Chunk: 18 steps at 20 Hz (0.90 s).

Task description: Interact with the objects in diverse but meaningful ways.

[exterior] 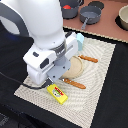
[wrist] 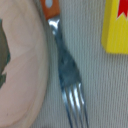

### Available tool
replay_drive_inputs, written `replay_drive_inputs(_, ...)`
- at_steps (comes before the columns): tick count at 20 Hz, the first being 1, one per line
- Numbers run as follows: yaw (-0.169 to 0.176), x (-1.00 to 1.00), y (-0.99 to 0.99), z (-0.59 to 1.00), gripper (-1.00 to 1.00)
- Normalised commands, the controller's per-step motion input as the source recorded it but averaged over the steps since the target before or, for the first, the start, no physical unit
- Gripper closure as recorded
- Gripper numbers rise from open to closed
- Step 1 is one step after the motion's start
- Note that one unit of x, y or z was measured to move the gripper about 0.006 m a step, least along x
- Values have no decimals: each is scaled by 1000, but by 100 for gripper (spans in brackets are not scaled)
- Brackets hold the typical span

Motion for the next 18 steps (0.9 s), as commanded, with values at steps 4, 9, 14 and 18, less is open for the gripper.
replay_drive_inputs(4,36,340,-544,0,-100)
replay_drive_inputs(9,32,323,-535,0,-100)
replay_drive_inputs(14,25,354,-463,0,-100)
replay_drive_inputs(18,10,385,-336,-10,-100)
